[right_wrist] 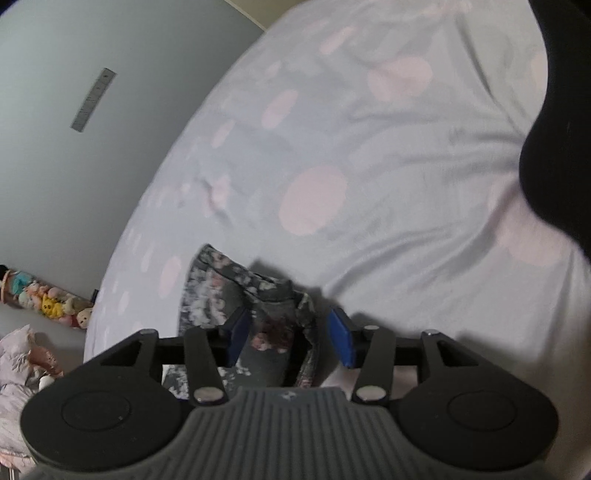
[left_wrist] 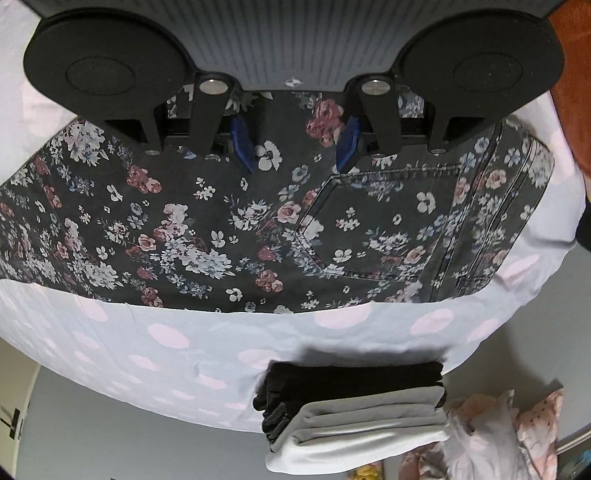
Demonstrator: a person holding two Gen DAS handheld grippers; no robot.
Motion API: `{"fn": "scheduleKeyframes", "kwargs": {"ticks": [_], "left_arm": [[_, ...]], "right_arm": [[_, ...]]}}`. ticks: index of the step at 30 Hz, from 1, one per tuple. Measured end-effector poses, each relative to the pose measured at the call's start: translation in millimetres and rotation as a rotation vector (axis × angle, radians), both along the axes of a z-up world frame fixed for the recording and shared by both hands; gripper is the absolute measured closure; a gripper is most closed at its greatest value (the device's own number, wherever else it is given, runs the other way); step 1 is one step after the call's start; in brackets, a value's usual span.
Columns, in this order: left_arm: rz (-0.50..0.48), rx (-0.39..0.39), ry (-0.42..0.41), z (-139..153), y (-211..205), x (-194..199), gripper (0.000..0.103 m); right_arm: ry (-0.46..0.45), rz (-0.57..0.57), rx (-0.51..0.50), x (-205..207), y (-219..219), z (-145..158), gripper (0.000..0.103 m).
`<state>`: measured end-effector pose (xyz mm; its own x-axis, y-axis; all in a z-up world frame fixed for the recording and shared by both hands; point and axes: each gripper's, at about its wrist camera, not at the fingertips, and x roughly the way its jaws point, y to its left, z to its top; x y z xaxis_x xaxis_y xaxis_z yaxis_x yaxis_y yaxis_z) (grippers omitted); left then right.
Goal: Fold clothes
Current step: 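Grasp the jeans leg hem with the right gripper and lift it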
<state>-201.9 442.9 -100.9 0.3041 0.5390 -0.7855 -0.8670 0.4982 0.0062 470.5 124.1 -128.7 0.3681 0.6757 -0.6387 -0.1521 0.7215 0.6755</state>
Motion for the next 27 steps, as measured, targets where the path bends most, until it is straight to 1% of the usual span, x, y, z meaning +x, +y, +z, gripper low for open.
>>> {"fn": "scheduleKeyframes", "kwargs": {"ticks": [1, 2, 3, 4, 5, 6, 12, 17, 19, 22, 26, 27], "left_arm": [[0.005, 0.001, -0.001, 1, -1, -2, 0.046], [0.011, 0.002, -0.001, 2, -2, -5, 0.046], [0.016, 0.002, -0.002, 2, -2, -7, 0.046], [0.025, 0.002, -0.007, 3, -2, -11, 0.046], [0.036, 0.0, -0.013, 4, -2, -16, 0.046], [0.047, -0.001, -0.02, 5, -2, -20, 0.046], [0.096, -0.04, -0.093, 2, 0, -43, 0.046], [0.093, -0.029, -0.146, 3, -7, -44, 0.046], [0.091, -0.019, -0.146, 3, -9, -43, 0.046], [0.087, -0.018, -0.157, 6, -9, -45, 0.046], [0.093, -0.012, -0.188, 13, -6, -55, 0.046], [0.099, -0.014, -0.198, 15, -4, -58, 0.046]], "right_arm": [[0.009, -0.008, -0.006, 1, 4, -3, 0.051], [0.011, -0.015, -0.003, 1, 6, -6, 0.054], [0.01, -0.021, -0.001, 0, 9, -8, 0.06], [-0.01, -0.016, -0.013, -2, 11, -3, 0.067], [-0.031, -0.011, -0.025, -4, 13, 2, 0.084], [-0.051, -0.006, -0.036, -7, 15, 7, 0.09], [-0.175, 0.025, -0.105, -20, 27, 39, 0.092], [-0.273, 0.079, -0.08, -49, 41, 103, 0.092], [-0.305, 0.109, -0.072, -67, 54, 131, 0.092], [-0.354, 0.164, -0.045, -107, 75, 173, 0.092], [-0.423, 0.291, 0.016, -177, 113, 220, 0.092], [-0.434, 0.326, 0.03, -194, 122, 227, 0.092]]}}
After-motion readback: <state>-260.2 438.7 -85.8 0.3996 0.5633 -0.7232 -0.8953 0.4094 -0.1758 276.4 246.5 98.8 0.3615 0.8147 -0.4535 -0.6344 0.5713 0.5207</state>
